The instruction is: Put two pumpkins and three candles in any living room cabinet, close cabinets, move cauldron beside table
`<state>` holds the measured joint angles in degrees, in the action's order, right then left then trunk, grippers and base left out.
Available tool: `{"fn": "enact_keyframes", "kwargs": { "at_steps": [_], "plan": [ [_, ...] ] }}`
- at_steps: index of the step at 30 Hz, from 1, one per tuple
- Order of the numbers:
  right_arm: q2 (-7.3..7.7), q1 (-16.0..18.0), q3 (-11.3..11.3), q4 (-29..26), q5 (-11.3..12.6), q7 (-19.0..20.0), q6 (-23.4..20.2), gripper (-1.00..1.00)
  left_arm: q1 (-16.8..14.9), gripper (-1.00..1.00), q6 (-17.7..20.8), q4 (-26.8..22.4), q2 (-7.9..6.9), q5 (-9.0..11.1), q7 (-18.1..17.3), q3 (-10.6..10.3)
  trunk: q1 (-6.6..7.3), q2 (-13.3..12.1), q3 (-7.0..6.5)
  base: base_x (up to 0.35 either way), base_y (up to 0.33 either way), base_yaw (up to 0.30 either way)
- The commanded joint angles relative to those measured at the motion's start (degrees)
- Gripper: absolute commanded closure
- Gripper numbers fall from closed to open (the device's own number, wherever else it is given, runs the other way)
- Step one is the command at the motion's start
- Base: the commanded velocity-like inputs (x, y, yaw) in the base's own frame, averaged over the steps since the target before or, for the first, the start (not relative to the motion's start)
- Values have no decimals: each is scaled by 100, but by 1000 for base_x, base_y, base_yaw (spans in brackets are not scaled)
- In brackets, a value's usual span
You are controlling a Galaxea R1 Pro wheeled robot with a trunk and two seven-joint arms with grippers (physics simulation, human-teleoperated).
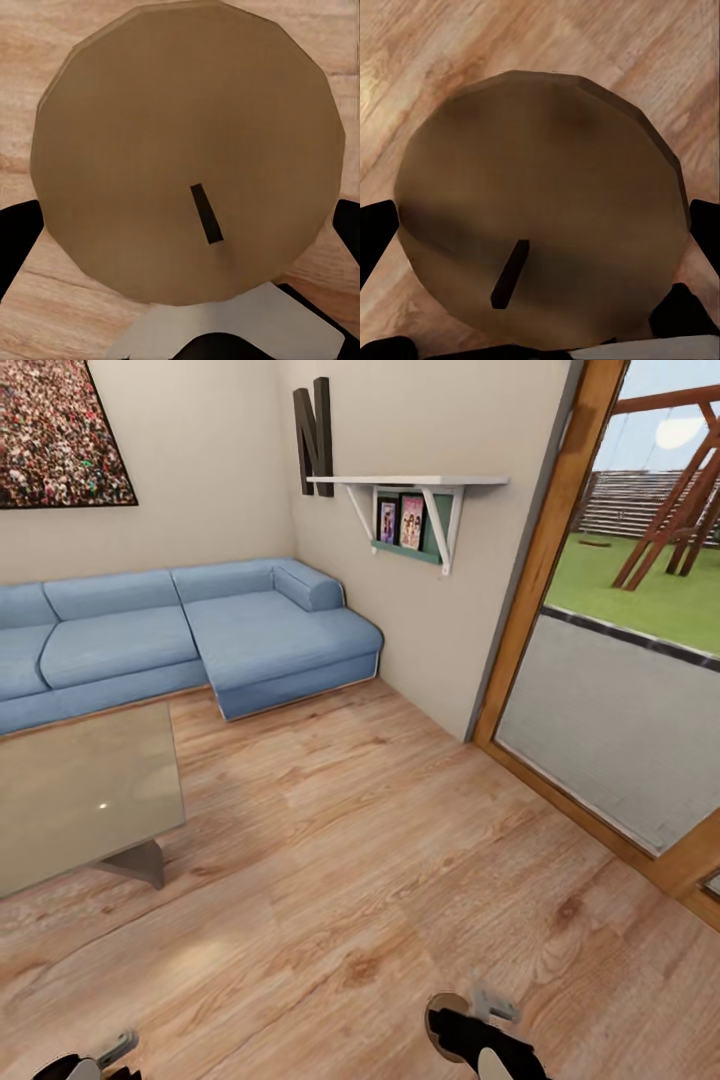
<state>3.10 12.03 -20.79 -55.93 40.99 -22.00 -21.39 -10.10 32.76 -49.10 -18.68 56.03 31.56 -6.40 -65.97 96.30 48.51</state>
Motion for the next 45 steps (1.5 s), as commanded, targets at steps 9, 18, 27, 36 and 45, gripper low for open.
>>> {"fn": "enact_keyframes", "kwargs": {
  "at_steps": [9,18,27,36,45],
  "plan": [
    [-10,1,-47,499,8,12,610,100,-1,100,-331,407,13,-64,-280,-653,0,0,-81,0,0,91],
    [-40,1,-56,513,6,12,653,100,-1,100,-822,678,14,-49,-299,-873,0,0,-162,0,-6,116],
    [-29,1,-250,489,9,5,658,100,-1,100,-838,691,8,-53,-638,-891,0,0,-209,0,-107,170],
    [-68,1,-325,517,-60,2,639,100,-1,100,-834,709,5,-57,-1034,-923,0,0,-211,-19,-6,172],
    [-130,1,-349,540,-570,-14,602,100,-1,100,-833,709,5,-57,-1046,-924,0,0,-211,-214,0,289]
  ]
}}
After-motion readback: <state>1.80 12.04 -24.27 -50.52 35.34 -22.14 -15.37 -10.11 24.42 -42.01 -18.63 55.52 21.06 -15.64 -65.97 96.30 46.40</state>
